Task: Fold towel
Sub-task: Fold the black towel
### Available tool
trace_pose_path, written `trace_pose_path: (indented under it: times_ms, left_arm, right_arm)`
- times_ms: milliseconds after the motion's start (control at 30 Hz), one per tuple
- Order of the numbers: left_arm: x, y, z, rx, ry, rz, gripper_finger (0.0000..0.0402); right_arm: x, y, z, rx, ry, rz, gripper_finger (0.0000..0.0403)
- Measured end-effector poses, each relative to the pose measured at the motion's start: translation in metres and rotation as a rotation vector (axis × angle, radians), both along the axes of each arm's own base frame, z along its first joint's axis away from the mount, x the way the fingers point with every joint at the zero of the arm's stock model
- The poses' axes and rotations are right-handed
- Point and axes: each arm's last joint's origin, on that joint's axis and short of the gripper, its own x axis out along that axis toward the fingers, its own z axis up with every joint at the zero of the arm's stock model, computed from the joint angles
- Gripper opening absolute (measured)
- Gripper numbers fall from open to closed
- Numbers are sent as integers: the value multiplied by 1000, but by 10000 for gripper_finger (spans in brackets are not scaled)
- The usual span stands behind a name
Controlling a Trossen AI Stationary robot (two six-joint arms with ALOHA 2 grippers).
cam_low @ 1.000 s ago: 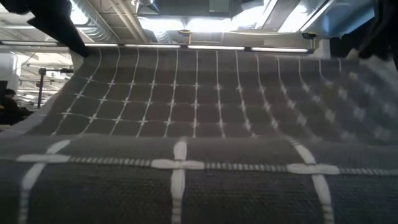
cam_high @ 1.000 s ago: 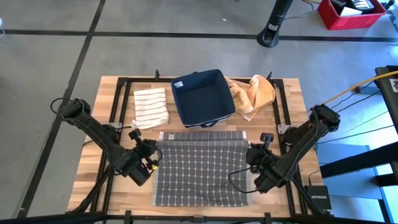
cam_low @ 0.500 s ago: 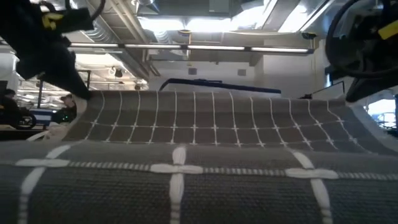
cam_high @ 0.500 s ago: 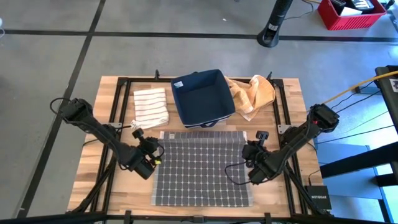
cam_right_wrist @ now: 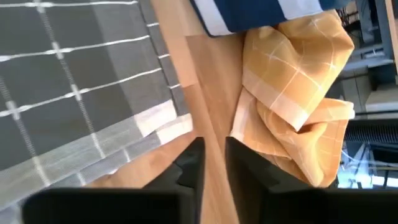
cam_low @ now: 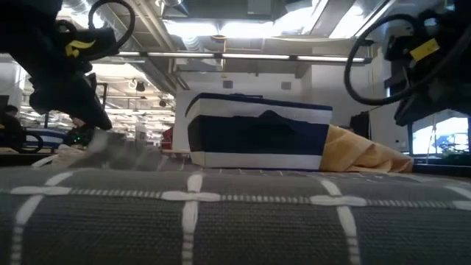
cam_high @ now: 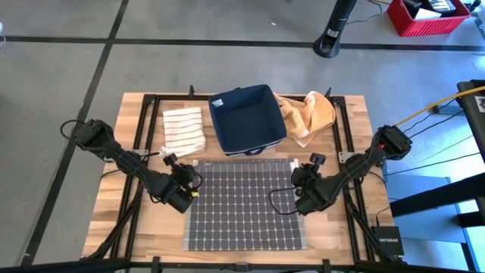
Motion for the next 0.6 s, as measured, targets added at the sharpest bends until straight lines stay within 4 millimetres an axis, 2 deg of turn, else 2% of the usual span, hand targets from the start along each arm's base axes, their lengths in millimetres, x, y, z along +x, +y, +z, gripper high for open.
trace_pose_path:
  times_ms: [67, 167, 300, 467, 600]
  left_arm:
    - [0, -1, 2, -29, 36, -11, 92]
    - [3, -7, 11, -172, 80, -14, 122]
    - [3, -23, 15, -334, 56, -49, 139]
    - [0, -46, 0, -486, 3, -184, 143]
    - [-7, -52, -15, -561, 0, -221, 143]
  right_arm:
    - [1, -1, 1, 22, 12, -18, 94]
    - [4, 4, 5, 115, 35, -41, 122]
    - [7, 26, 8, 267, -15, 4, 144]
    - [17, 60, -2, 472, -212, 206, 145]
    - [20, 64, -20, 613, -310, 239, 143]
